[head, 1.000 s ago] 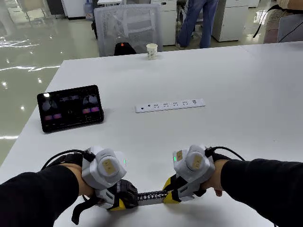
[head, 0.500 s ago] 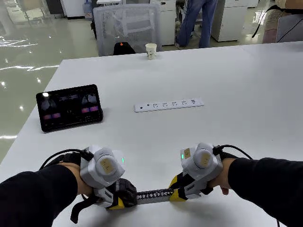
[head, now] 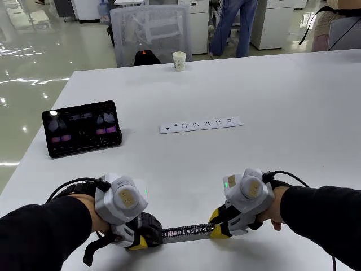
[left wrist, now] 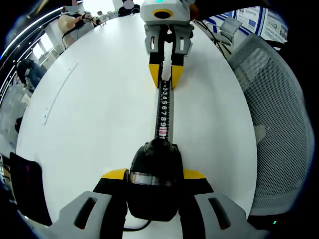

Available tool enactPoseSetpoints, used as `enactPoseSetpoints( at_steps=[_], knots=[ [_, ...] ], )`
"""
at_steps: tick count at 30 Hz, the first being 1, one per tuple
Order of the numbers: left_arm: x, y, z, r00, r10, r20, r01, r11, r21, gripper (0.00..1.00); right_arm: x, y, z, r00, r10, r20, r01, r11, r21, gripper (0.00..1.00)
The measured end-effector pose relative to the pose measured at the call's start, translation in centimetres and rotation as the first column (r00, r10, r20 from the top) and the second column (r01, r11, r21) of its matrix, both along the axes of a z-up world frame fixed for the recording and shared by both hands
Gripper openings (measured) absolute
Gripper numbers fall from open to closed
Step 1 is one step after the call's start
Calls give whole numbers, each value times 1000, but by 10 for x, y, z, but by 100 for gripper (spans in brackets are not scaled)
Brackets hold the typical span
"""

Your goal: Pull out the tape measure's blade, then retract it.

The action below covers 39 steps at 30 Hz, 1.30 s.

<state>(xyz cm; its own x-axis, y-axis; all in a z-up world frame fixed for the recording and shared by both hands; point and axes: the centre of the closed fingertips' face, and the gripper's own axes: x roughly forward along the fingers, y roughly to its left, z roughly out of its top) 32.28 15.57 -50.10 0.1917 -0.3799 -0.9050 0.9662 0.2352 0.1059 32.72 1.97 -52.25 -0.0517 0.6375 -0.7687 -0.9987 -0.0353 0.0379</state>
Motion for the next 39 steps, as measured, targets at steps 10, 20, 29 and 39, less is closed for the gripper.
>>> enactPoseSetpoints(
  at_steps=[10,20,29,39],
  knots=[
    [0,0,0,1000,0,-1,0,1000,-1,34,2,-8,0,1000,2,3,-2,1000,-14,10],
    [0,0,0,1000,0,0,0,1000,-2,34,4,-21,1,1000,-14,0,14,1000,-17,10],
    [0,0,0,1000,0,0,0,1000,-1,34,4,-28,1,1000,-25,-1,25,999,-21,10],
    [0,0,0,1000,0,-1,0,1000,-2,34,4,-35,2,999,-32,0,32,999,-28,10]
  ],
)
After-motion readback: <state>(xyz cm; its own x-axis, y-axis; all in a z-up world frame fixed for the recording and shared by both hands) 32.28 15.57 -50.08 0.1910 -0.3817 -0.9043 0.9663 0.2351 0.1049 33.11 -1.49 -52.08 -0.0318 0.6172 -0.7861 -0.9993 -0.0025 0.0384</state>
